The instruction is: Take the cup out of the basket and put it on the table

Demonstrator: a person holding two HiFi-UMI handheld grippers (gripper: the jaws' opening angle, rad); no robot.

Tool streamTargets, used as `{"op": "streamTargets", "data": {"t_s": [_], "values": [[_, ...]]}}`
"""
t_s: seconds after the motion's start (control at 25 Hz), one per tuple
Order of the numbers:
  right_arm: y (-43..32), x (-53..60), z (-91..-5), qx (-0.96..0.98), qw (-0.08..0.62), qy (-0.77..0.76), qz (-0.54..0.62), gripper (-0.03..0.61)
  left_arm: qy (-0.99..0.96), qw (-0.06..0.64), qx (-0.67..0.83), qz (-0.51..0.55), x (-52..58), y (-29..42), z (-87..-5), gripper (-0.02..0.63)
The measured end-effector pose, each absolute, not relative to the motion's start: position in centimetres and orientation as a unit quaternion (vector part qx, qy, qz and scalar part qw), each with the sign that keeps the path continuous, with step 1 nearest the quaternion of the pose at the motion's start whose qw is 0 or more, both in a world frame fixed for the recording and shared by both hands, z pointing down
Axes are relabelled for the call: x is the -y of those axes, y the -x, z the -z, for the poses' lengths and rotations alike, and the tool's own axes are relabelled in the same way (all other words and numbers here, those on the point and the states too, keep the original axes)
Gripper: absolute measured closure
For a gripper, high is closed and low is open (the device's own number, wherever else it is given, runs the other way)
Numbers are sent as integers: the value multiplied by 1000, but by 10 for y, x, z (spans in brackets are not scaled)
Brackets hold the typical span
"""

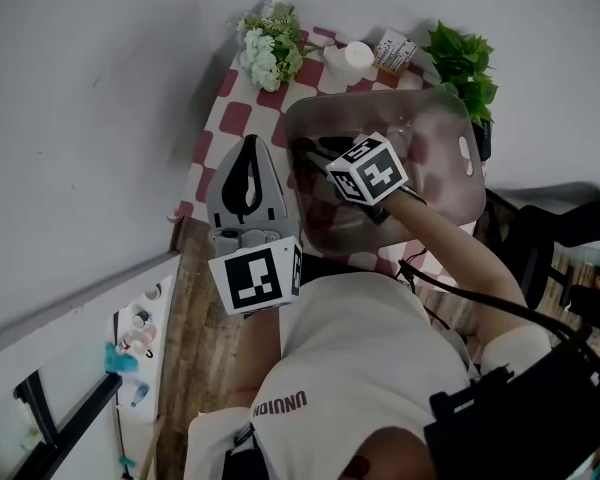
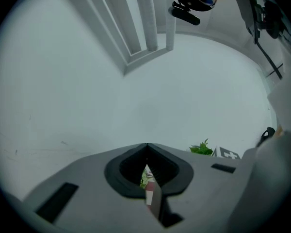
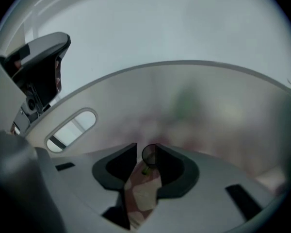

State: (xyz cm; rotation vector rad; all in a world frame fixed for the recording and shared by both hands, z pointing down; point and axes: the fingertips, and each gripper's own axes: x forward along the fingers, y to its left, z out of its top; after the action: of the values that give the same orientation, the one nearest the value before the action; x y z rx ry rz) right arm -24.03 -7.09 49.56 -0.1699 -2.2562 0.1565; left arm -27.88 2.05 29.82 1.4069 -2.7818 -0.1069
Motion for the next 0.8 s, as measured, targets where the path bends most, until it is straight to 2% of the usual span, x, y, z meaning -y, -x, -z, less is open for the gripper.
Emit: {"op": "streamTargets", "data": {"t_s": [0.24,0.8], "values": [[234,64,-523,882,459,85,-69,444,-451,15,892,37,-19,280,-303,601],[230,63,-560,861,496,69,-87,440,-454,35,889,39,-14,289,-319,601]]}}
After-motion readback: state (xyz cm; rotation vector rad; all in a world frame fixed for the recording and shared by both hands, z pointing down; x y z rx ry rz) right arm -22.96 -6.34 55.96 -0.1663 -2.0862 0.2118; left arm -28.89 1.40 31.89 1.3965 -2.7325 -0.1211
